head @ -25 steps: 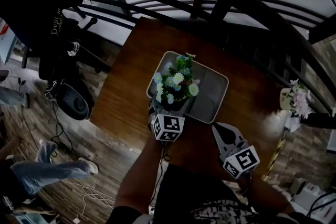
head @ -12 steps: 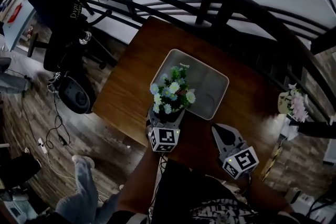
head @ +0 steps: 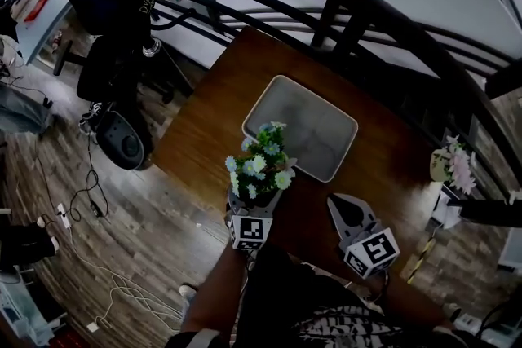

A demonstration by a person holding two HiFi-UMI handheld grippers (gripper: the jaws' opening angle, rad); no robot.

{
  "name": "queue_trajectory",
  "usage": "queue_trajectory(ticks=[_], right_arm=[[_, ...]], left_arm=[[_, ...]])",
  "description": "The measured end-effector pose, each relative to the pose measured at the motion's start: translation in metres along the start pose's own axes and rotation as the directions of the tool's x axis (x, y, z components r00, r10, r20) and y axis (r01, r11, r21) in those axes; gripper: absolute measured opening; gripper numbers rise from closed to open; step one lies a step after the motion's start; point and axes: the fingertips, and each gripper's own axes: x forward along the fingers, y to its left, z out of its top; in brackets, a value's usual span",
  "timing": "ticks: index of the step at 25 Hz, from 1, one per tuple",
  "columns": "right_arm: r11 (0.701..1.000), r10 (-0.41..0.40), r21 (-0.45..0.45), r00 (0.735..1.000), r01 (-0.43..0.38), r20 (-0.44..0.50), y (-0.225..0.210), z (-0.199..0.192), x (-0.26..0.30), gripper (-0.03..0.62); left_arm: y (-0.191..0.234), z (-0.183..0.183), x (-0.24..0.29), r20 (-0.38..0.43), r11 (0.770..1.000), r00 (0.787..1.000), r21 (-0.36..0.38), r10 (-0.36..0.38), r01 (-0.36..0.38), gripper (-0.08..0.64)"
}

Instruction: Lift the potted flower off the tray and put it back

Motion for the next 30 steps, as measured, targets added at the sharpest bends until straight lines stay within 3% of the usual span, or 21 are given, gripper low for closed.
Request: queue_trajectory(ticks=[16,30], right_arm=[[0.999,0.0,-0.035,1.0,0.001,0.008,0.005,-0.001,-0.006,-0.009],[0.999,0.008,-0.035,1.0,-0.009,-0.008,0.003,-0.007,-0.005,-0.009]], left_arm=[[-0.019,-0.042,-0.009,-0.117,0.999,0.992,0.015,-0.037,0.039,0.446],[-0.025,-0.036,-0.044,-0.157,0.991,0.987,-0.125,0.02,-0.04,0.446]])
